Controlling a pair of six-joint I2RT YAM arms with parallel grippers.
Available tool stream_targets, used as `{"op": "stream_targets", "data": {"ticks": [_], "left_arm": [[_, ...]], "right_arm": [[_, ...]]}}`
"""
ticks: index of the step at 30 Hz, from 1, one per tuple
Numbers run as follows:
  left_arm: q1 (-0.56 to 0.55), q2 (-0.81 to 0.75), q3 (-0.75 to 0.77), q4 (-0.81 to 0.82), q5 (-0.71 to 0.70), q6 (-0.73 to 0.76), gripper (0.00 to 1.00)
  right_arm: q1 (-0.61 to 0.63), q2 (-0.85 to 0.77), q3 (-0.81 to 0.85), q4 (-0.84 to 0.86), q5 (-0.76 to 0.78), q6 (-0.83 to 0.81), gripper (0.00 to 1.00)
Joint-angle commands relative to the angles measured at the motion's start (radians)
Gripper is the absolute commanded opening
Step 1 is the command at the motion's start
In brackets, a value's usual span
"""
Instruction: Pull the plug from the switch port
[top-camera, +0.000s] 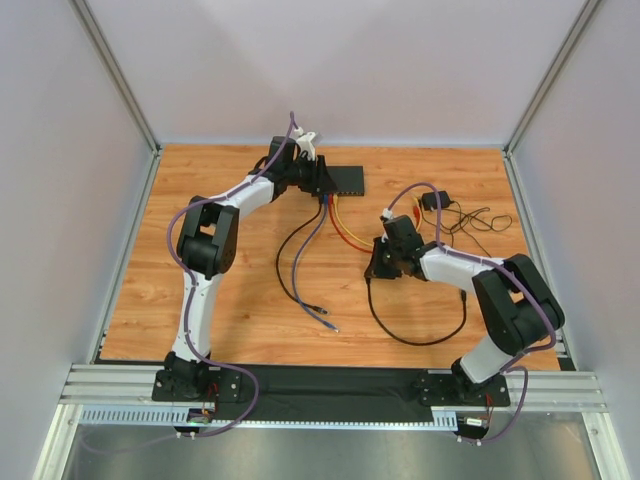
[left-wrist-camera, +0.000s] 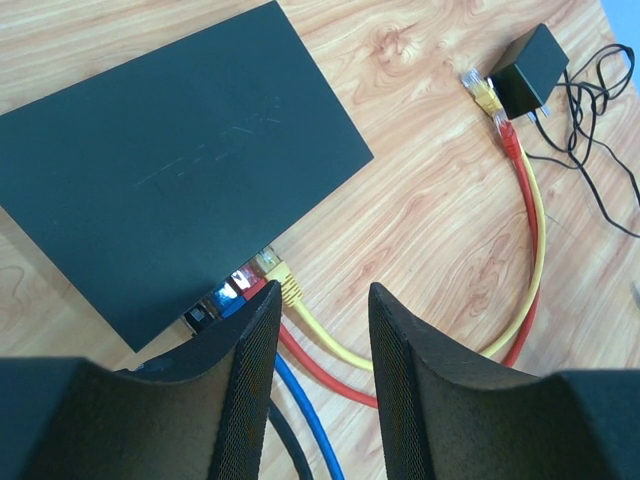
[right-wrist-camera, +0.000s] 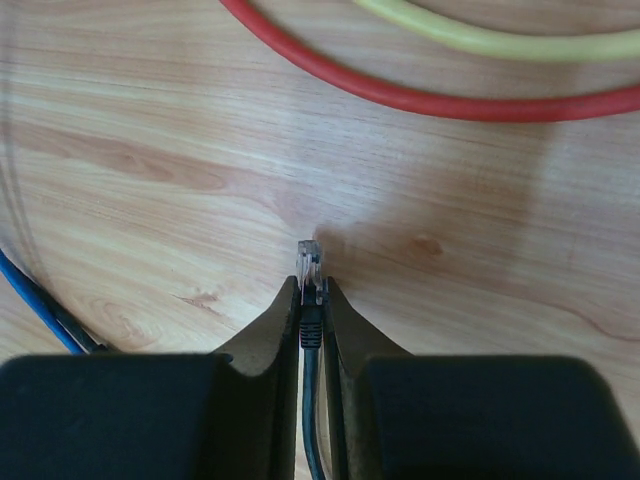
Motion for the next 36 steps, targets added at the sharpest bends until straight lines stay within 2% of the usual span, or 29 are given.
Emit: {"op": "stream_targets", "data": {"ticks": [1,3,5,6,7,8,9,10,13,16,19,24,26,27,29,36], "left_arm": [[0.001,-0.059,-0.004,0.045,0.008,0.032,0.48],[0.001,-0.059,-0.004,0.046,0.008,0.032,0.48],[0.001,-0.061,-0.005,0.048,0.01,0.029,0.48],[0.002,-0.061,-0.005,0.051,0.014,0.028,0.48],[0.001,-0.062,-0.007,0.054,0.014,0.028,0.48],[0.001,-0.062,-0.011,0.056,0.014,0.029,0.48],[0.001,-0.064,-0.014,0.06,0.016,0.032,0.48],[-0.001,-0.065,-0.017,0.063,0.017,0.038,0.48],[-0.005,-0.081,-0.028,0.059,0.002,0.07,0.49],[-0.005,-0.088,-0.045,0.077,-0.01,0.071,0.49],[-0.007,-0.082,-0.041,0.08,-0.009,0.064,0.49],[-0.008,-0.067,-0.016,0.063,-0.015,0.064,0.48],[-0.008,-0.068,-0.011,0.062,-0.041,0.064,0.48],[-0.008,-0.07,-0.01,0.066,-0.097,0.06,0.47],[-0.008,-0.069,0.004,0.082,-0.136,0.063,0.46],[-0.008,0.016,0.133,0.043,-0.168,0.041,0.43]], "right_arm": [[0.002,0.0,0.032,0.034,-0.031,-0.04,0.02],[0.004,-0.017,0.011,0.025,-0.025,-0.039,0.06],[0.004,-0.048,-0.014,0.007,-0.008,-0.031,0.17],[0.002,-0.055,-0.019,0.001,0.001,-0.031,0.25],[0.002,-0.074,-0.02,-0.012,0.005,-0.034,0.43],[0.004,-0.083,-0.016,-0.021,0.013,-0.036,0.52],[0.002,-0.089,-0.01,-0.033,0.027,-0.043,0.58],[0.004,-0.107,0.021,-0.062,0.042,-0.05,0.68],[0.004,-0.13,0.093,-0.102,0.133,-0.088,0.84],[0.001,-0.067,0.225,-0.086,0.219,-0.086,0.85],[0.002,0.074,0.409,0.0,0.208,-0.045,0.84],[-0.011,0.28,0.734,0.013,0.194,0.027,0.8],[-0.036,0.351,0.786,0.037,0.191,0.076,0.77],[-0.047,0.371,0.806,0.042,0.197,0.108,0.74],[-0.079,0.417,0.826,0.111,0.17,0.186,0.67],[-0.126,0.503,0.787,0.233,0.11,0.202,0.55]]}}
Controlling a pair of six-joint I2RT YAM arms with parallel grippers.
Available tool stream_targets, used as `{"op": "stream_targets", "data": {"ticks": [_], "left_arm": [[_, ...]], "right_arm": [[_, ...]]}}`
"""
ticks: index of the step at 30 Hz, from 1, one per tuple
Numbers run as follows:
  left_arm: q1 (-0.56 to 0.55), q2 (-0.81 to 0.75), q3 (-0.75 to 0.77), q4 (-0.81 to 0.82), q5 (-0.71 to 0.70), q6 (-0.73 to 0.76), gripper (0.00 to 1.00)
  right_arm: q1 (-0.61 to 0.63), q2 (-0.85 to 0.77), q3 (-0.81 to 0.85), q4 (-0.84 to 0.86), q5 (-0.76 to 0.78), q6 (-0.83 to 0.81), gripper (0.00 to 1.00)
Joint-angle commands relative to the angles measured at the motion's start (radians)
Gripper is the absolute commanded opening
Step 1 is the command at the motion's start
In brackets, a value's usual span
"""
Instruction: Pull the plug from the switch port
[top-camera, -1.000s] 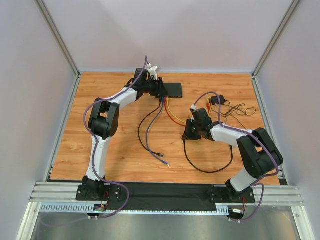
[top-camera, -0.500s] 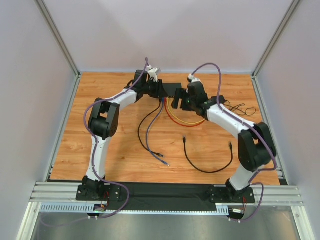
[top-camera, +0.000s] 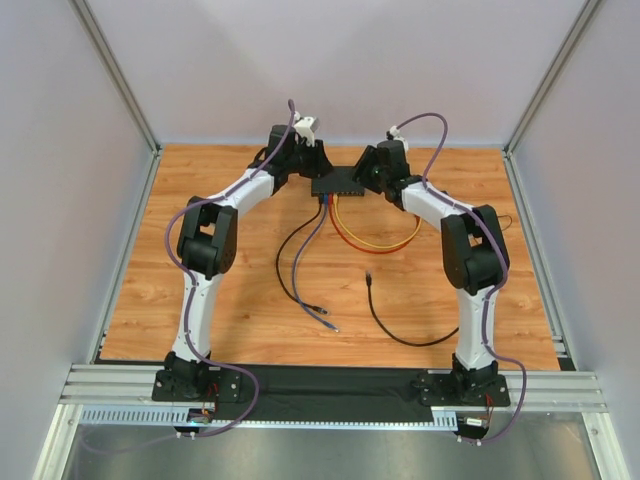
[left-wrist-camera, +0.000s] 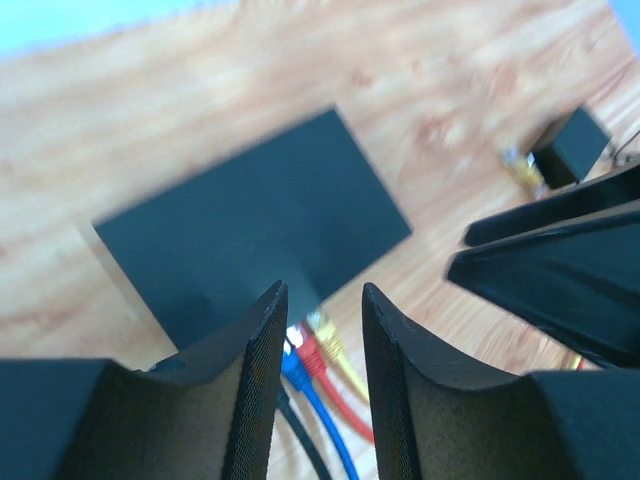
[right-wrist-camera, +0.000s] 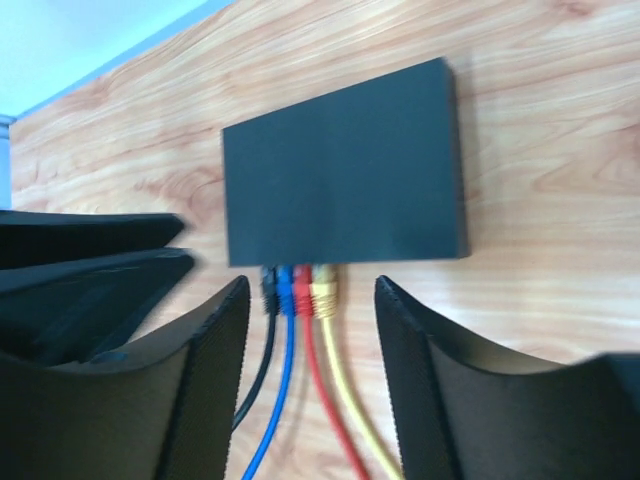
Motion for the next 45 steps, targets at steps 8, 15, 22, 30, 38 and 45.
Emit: {"op": "stream_targets", "data": {"ticks": [8,15,22,30,38,45], "left_arm": [[-0.003,0.084,0.131,-0.002,-0.038,-0.058,0.37],[-0.013,0.093,0.108,-0.001,-0.015,-0.072,0.34],[-0.013,0.126,0.142,-0.036,-0.011,-0.101,0.33],[-0.013,0.135,0.14,-0.036,-0.004,-0.109,0.31],[-0.013,0.162,0.18,-0.083,-0.001,-0.121,0.31],[-0.013,0.184,0.212,-0.122,0.011,-0.137,0.31]], "right_arm": [[-0.037,0.106,-0.025,0.252,-0.228,0.084,0.38],[-0.035,0.1,-0.076,0.298,-0.245,0.096,0.39],[-0.037,0.119,-0.126,0.343,-0.274,0.122,0.39],[-0.037,0.132,-0.133,0.36,-0.283,0.142,0.32],[-0.035,0.181,-0.114,0.37,-0.32,0.174,0.33],[-0.037,0.209,-0.093,0.354,-0.317,0.174,0.34]]}}
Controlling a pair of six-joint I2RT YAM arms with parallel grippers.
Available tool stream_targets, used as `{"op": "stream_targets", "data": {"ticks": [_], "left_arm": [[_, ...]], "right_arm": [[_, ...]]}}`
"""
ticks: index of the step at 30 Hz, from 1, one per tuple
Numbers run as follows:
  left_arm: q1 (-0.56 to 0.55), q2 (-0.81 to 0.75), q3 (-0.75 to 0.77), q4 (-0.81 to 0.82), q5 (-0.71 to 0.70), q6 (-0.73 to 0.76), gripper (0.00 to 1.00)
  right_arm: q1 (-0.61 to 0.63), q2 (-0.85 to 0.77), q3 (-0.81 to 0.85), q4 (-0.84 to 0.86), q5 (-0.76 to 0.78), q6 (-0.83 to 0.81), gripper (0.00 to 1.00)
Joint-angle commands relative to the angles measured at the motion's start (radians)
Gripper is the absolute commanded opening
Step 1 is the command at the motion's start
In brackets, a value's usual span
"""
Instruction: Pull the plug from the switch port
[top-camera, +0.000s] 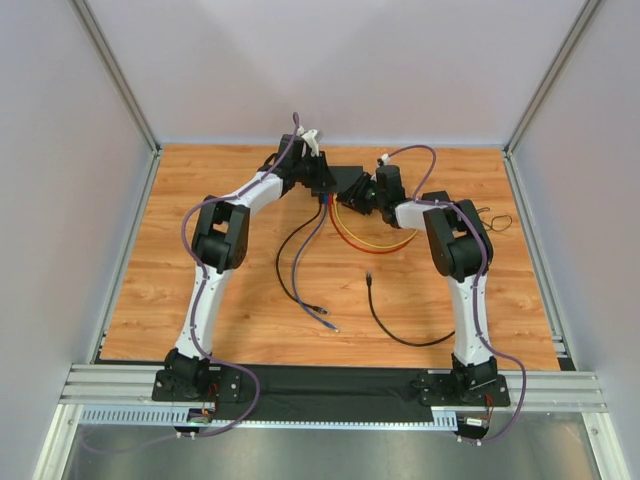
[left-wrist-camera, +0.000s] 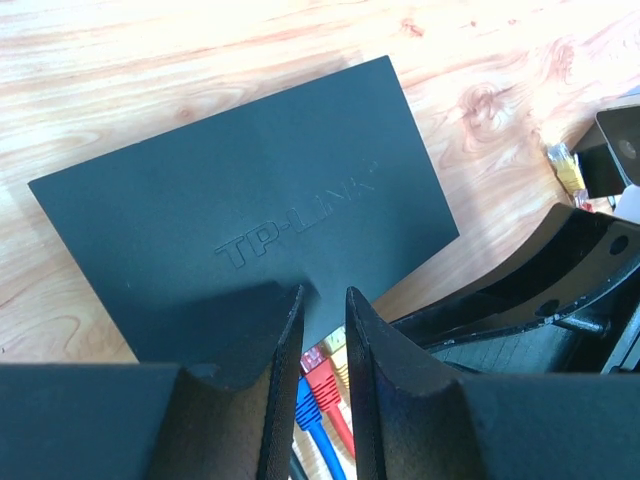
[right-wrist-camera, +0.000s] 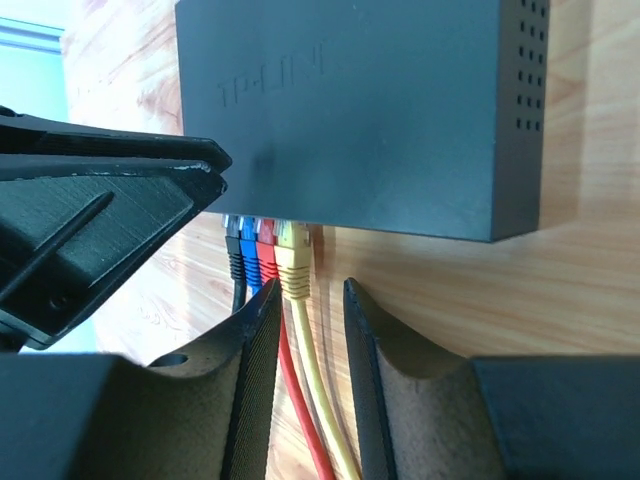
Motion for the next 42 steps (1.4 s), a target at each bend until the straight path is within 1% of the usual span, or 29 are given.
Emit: {"op": "stream_targets", "data": {"ticks": [1,8,12,17,20,22,23,27,31,33,34,35,37,39,42], "left_arm": [[-0.003,0.017,0.05,-0.021,0.022,-0.021,0.31],[-0.003,0.016,0.047,-0.024,0.023,-0.025,0.3],[-0.003,0.013,0.036,-0.021,0.025,-0.027,0.3],[-0.003,0.009,0.033,-0.023,0.023,-0.025,0.29],[-0.003,0.009,0.033,-0.025,0.023,-0.025,0.29],[-0.003,0.009,0.033,-0.025,0.023,-0.024,0.29],[-0.003,0.009,0.033,-0.025,0.023,-0.025,0.29],[-0.005,0.009,0.033,-0.025,0.023,-0.024,0.29],[-0.003,0.009,0.031,-0.025,0.025,-0.024,0.29],[-0.005,0.009,0.03,-0.028,0.023,-0.03,0.29],[-0.005,0.009,0.03,-0.029,0.023,-0.032,0.29],[-0.005,0.009,0.03,-0.032,0.022,-0.033,0.29],[-0.006,0.013,0.03,-0.034,0.018,-0.038,0.29],[-0.006,0.016,0.033,-0.035,0.023,-0.045,0.29],[-0.006,0.031,0.053,-0.043,0.037,-0.062,0.29]], "right_arm": [[0.002,0.017,0.043,0.023,-0.003,0.005,0.34],[0.003,0.063,0.066,0.046,-0.018,0.045,0.41],[-0.004,0.077,0.062,0.07,-0.01,0.087,0.41],[-0.013,0.112,0.09,0.044,-0.017,0.111,0.37],[-0.018,0.121,0.093,0.044,-0.026,0.125,0.32],[-0.018,0.123,0.091,0.043,-0.026,0.13,0.31],[-0.021,0.124,0.088,0.047,-0.032,0.134,0.27],[-0.027,0.133,0.091,0.041,-0.035,0.145,0.27],[-0.03,0.158,0.134,0.014,-0.049,0.162,0.28],[-0.029,0.169,0.151,-0.014,-0.052,0.165,0.27],[-0.029,0.172,0.165,-0.043,-0.05,0.159,0.18],[-0.03,0.173,0.172,-0.066,-0.049,0.154,0.11],[-0.027,0.176,0.188,-0.109,-0.043,0.14,0.0],[-0.027,0.181,0.208,-0.152,-0.047,0.119,0.0],[-0.027,0.179,0.209,-0.157,-0.061,0.104,0.0]]}}
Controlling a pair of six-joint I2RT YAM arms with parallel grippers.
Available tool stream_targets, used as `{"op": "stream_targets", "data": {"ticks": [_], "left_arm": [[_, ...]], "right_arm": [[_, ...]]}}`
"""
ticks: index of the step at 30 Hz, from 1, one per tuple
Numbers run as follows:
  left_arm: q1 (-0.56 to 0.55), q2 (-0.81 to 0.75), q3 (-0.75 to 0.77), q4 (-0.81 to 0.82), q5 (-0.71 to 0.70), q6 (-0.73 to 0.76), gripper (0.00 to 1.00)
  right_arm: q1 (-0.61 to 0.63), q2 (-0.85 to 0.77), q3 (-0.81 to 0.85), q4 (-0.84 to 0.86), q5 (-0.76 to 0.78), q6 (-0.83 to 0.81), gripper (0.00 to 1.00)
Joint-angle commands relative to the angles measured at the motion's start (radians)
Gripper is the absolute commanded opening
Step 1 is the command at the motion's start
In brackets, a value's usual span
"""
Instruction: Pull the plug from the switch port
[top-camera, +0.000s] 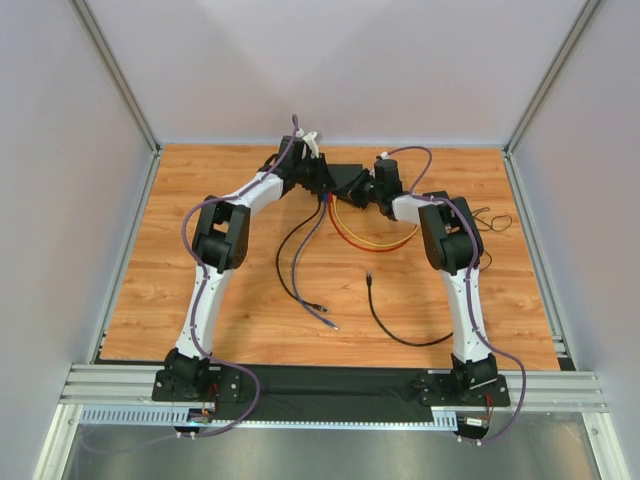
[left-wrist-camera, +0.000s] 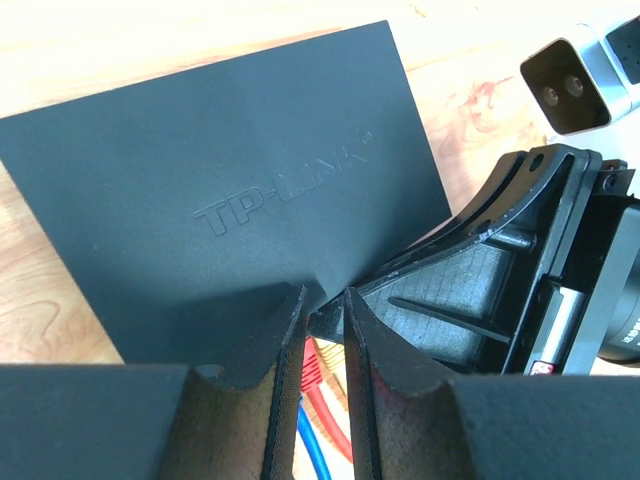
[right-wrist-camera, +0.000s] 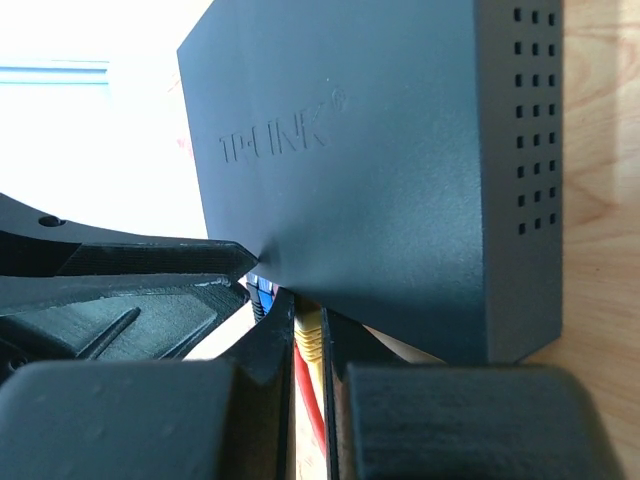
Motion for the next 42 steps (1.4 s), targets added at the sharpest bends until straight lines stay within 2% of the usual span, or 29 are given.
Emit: {"op": "stream_targets", "data": {"ticks": [1,8,12,19,22,27,31,36,39,42], "left_arm": [[-0.006,0.029,0.047,-0.016,0.025,-0.032,0.29],[-0.006,0.039,0.065,-0.034,0.022,-0.041,0.29],[-0.005,0.065,0.103,-0.088,0.03,-0.05,0.29],[-0.001,0.064,0.096,-0.082,0.034,-0.058,0.29],[-0.003,0.041,0.062,-0.051,0.05,-0.049,0.29],[-0.005,-0.121,-0.079,0.001,-0.028,0.111,0.34],[-0.009,-0.201,-0.168,-0.039,-0.134,0.25,0.41],[-0.024,-0.194,-0.086,-0.166,-0.239,0.404,0.51],[-0.041,-0.18,-0.05,-0.181,-0.305,0.479,0.54],[-0.054,-0.174,-0.047,-0.166,-0.312,0.584,0.55]], "right_arm": [[-0.002,0.043,0.024,-0.121,0.009,-0.049,0.0],[-0.002,0.047,0.032,-0.152,-0.037,-0.083,0.0],[-0.008,0.061,0.033,-0.095,-0.146,-0.058,0.0],[-0.004,0.047,0.038,-0.162,-0.09,-0.098,0.0],[-0.007,0.064,0.027,-0.08,-0.144,-0.038,0.0],[-0.013,0.072,0.032,-0.084,-0.142,-0.035,0.0],[-0.014,0.058,0.027,-0.069,-0.142,-0.038,0.0],[-0.014,0.067,0.03,-0.053,-0.155,-0.029,0.0],[-0.016,0.063,0.03,-0.055,-0.155,-0.034,0.0],[-0.014,0.056,0.023,-0.053,-0.154,-0.041,0.0]]}}
